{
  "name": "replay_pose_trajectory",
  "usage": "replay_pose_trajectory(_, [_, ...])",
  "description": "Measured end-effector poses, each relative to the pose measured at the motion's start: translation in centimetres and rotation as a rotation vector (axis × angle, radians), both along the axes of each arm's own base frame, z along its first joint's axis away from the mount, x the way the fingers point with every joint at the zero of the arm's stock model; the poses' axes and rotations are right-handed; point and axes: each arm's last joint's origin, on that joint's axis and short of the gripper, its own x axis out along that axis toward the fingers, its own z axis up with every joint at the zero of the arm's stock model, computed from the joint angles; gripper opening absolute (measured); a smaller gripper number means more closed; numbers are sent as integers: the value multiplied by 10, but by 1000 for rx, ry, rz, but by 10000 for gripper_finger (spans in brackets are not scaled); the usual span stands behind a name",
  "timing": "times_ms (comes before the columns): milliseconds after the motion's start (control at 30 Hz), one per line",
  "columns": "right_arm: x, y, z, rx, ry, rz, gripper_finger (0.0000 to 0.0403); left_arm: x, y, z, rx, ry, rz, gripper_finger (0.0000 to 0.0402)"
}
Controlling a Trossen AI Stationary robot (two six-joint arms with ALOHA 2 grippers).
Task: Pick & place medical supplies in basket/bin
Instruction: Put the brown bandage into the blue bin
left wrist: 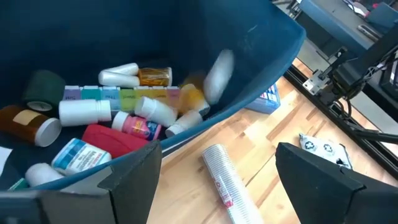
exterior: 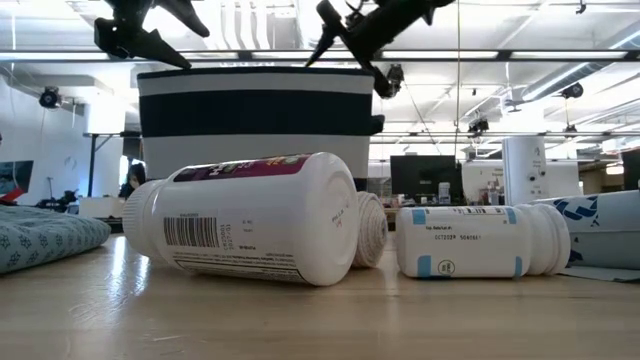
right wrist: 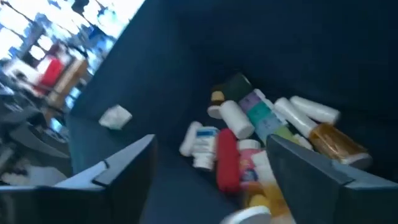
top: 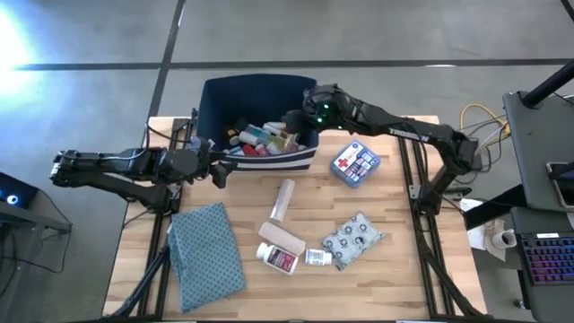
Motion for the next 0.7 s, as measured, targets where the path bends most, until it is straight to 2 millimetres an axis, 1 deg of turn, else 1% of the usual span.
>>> replay_pose_trajectory(67, [2,-1,5,-9,56,11,316,0,0,0,-5,-3,3,293])
replay_pose_trajectory(167, [-1,-2,14,-83,149,-20,342,0,0,0,-5,-4,4,293])
replay_pose_trajectory(300, [-7,4,30,-187,244,-33,360,0,0,-2,-8,-2,8,293])
replay_pose_trajectory(400, [-10,21,43,-250,274,41,363,1,0,-5,-6,3,11,293])
replay_pose_trajectory(500, [-18,43,52,-219,325,89,363,1,0,-9,-21,2,18,293])
replay_pose_trajectory(600, [-27,64,53,-154,414,117,363,3,-2,-20,-61,37,-25,293])
replay_pose_trajectory(700, [-33,87,51,-139,507,95,363,9,-5,-31,-116,33,-107,293])
